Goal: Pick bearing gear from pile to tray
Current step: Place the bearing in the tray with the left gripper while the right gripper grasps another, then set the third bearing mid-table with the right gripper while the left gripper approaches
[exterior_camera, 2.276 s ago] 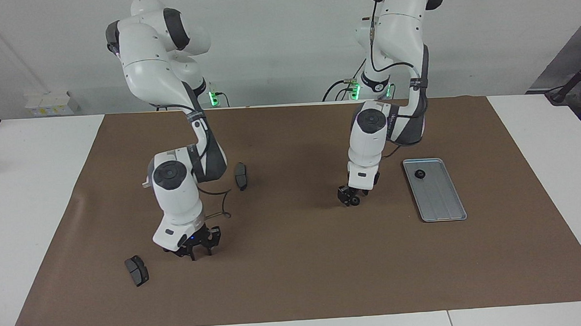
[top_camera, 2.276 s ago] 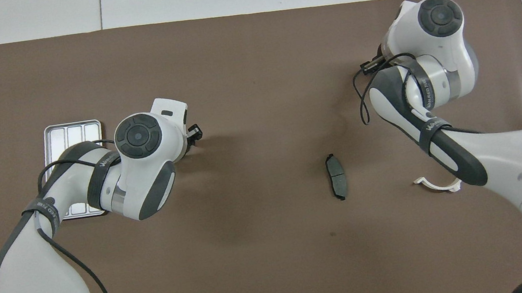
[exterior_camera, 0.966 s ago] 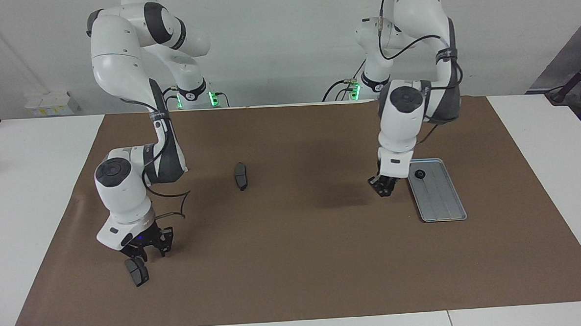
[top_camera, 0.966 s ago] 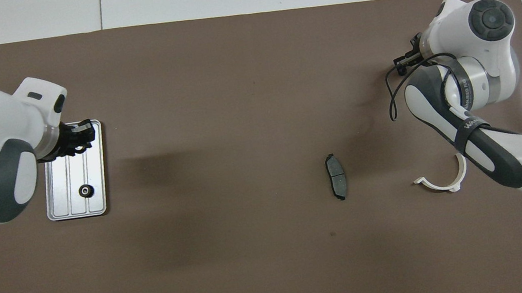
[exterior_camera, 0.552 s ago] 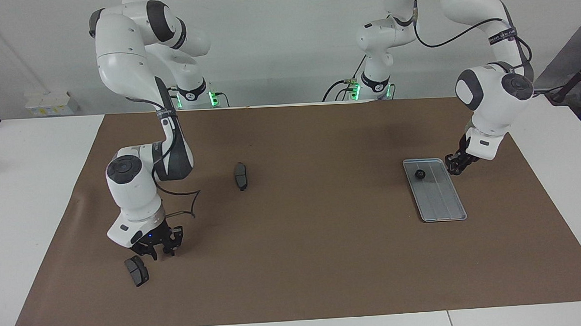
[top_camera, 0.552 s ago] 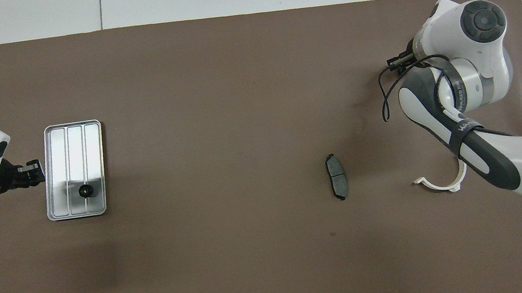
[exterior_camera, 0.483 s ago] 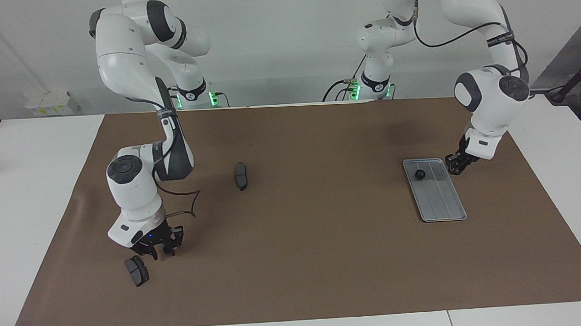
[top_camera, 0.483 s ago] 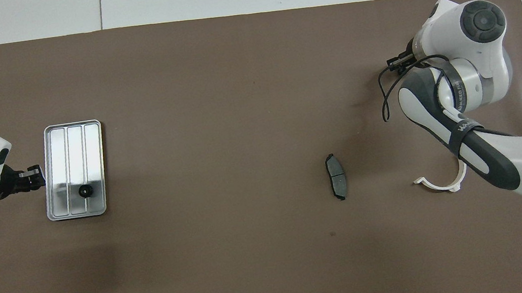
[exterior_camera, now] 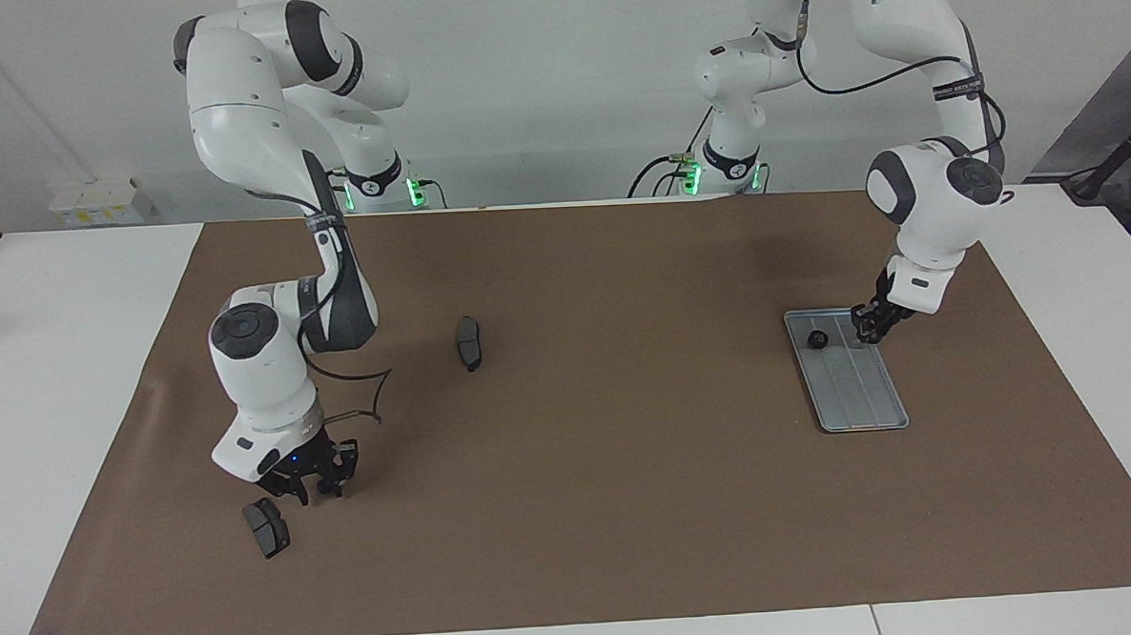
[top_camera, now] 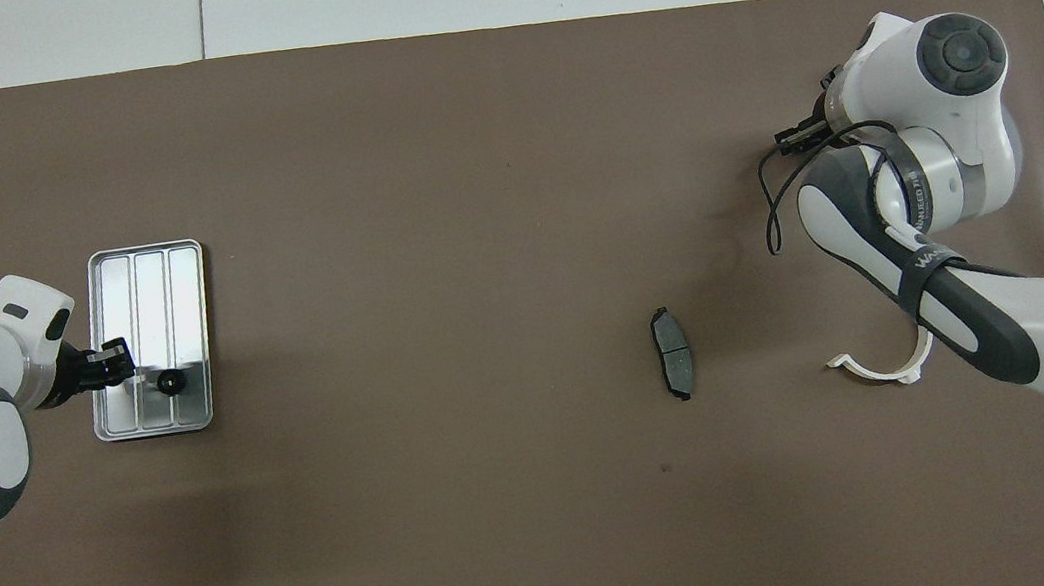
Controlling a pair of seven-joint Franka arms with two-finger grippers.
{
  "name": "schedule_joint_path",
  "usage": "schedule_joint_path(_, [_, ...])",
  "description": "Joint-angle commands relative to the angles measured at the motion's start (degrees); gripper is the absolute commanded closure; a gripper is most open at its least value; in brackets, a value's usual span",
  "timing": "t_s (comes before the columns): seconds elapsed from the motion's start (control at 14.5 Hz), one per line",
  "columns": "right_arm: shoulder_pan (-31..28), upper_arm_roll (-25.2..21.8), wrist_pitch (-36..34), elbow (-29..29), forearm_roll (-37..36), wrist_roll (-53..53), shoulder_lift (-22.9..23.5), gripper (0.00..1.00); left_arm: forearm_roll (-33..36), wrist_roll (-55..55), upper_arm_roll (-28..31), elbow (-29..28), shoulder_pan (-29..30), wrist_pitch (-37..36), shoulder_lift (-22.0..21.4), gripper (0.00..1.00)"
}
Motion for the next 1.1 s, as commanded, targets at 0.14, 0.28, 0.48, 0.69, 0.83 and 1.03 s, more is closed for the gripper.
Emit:
schedule_joint_path(0.14, [-0.8,0.4,0.2,-3.6,0.7,0.7,-2.7,0.68,-0.7,2.3,0.6,-2.7,-0.6,2.1,-1.7,0.00])
schedule_joint_path(0.28, [-0.7,0.4,0.4,-3.6,0.7,0.5,-2.7,0.71,-0.7,3.3,0.4,-0.3,-0.6,-0.3,-2.3,0.00])
schedule_joint_path(0.48, [-0.1,0.4,0.2,-3.5,0.7,0.4,-2.7,0.81,-0.7,4.5,0.0,8.6,-0.7,-11.7,-2.8,0.00])
schedule_joint_path(0.69, [0.2,1.7,0.0,-3.3,0.7,0.8,-3.5,0.91,-0.7,4.4,-1.0,15.7,-0.7,-20.8,-2.8,0.00])
schedule_joint_path(0.83, [0.1,3.0,0.1,-3.0,0.7,1.3,-4.1,0.95,-0.7,4.4,-1.4,18.0,-0.6,-24.0,-4.1,0.00])
schedule_joint_path(1.03, [0.1,8.1,0.6,-1.3,0.7,3.2,-4.1,0.98,-0.7,4.0,-3.1,21.0,-0.7,-27.7,-6.3,0.00])
